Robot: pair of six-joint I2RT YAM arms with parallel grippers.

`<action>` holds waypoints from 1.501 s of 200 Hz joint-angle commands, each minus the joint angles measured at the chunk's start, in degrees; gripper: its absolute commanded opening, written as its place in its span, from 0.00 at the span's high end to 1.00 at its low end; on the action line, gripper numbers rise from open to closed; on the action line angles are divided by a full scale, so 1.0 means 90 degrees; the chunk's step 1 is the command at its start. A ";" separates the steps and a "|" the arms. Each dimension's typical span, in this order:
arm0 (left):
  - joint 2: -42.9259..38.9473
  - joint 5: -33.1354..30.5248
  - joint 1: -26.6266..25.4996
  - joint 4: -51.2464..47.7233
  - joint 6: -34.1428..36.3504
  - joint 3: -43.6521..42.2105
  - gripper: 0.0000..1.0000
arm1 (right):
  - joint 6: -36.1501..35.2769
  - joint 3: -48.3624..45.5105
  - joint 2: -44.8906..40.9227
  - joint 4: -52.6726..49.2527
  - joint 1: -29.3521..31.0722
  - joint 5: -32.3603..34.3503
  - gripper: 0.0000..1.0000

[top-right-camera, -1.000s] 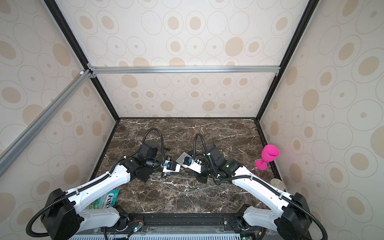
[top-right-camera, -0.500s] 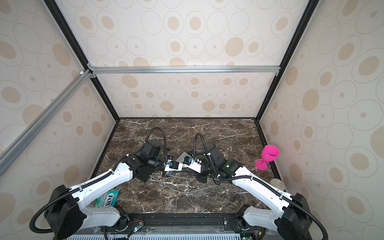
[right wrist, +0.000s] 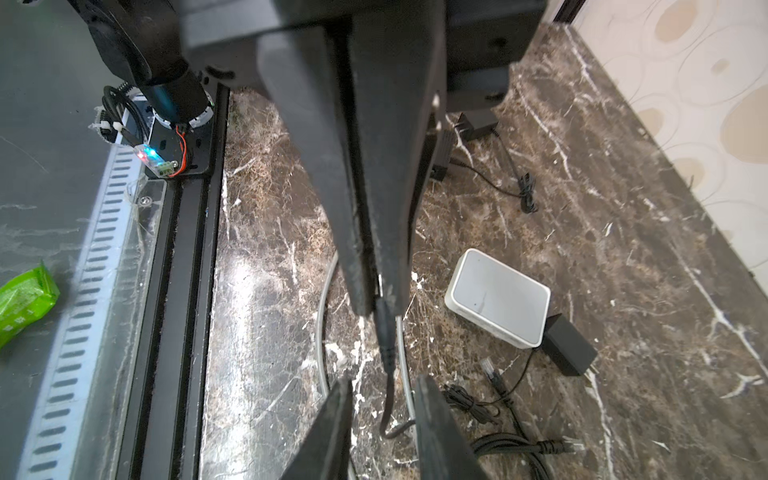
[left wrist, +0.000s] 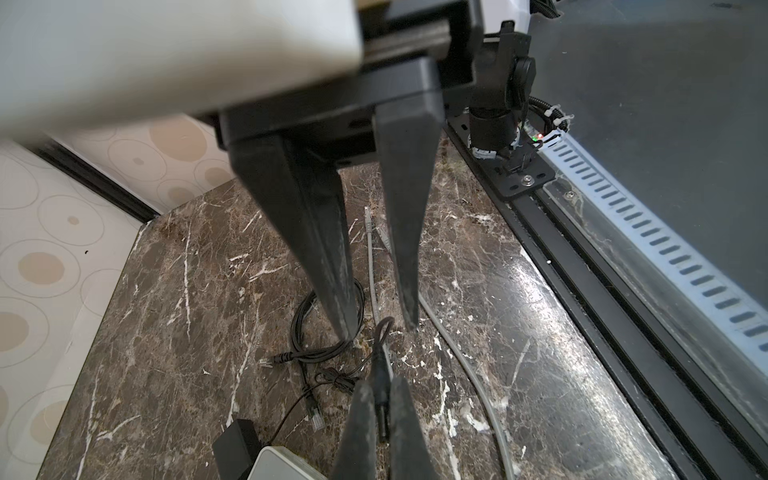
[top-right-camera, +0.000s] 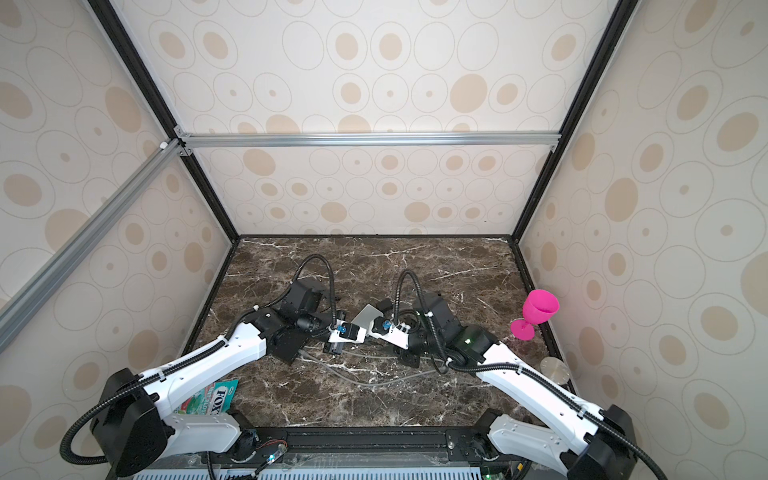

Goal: Insert the plug into the switch port

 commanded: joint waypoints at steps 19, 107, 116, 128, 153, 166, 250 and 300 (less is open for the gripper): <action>-0.0070 0.0119 -0.0036 -0.0228 0.0256 0.0181 1.00 | 0.0105 -0.0362 -0.0174 0.0477 0.0037 -0.0206 0.73; -0.0053 0.0261 -0.0043 -0.0231 0.0263 0.0182 1.00 | 0.0379 -0.0419 0.0216 0.1113 0.0040 -0.0425 0.77; -0.0058 0.0260 -0.0034 -0.0234 0.0264 0.0182 1.00 | 0.0379 -0.0418 0.0237 0.1093 0.0042 -0.0431 0.79; -0.0041 0.0256 -0.0042 -0.0245 0.0275 0.0182 1.00 | 0.0379 -0.0417 0.0266 0.1074 0.0039 -0.0440 0.80; -0.0012 0.0259 -0.0034 -0.0321 0.0313 0.0225 1.00 | 0.0368 -0.0438 0.0271 0.1033 0.0044 -0.0463 0.83; -0.0010 0.0251 -0.0039 -0.0314 0.0324 0.0222 1.00 | 0.0354 -0.0448 0.0272 0.1011 0.0039 -0.0468 0.83; 0.0005 0.0193 -0.0040 -0.0335 0.0314 0.0236 1.00 | 0.0257 -0.0498 0.0286 0.0901 0.0040 -0.0494 0.83; 0.0053 0.0222 -0.0043 -0.0362 0.0306 0.0268 1.00 | 0.0232 -0.0498 0.0306 0.0884 0.0040 -0.0587 0.87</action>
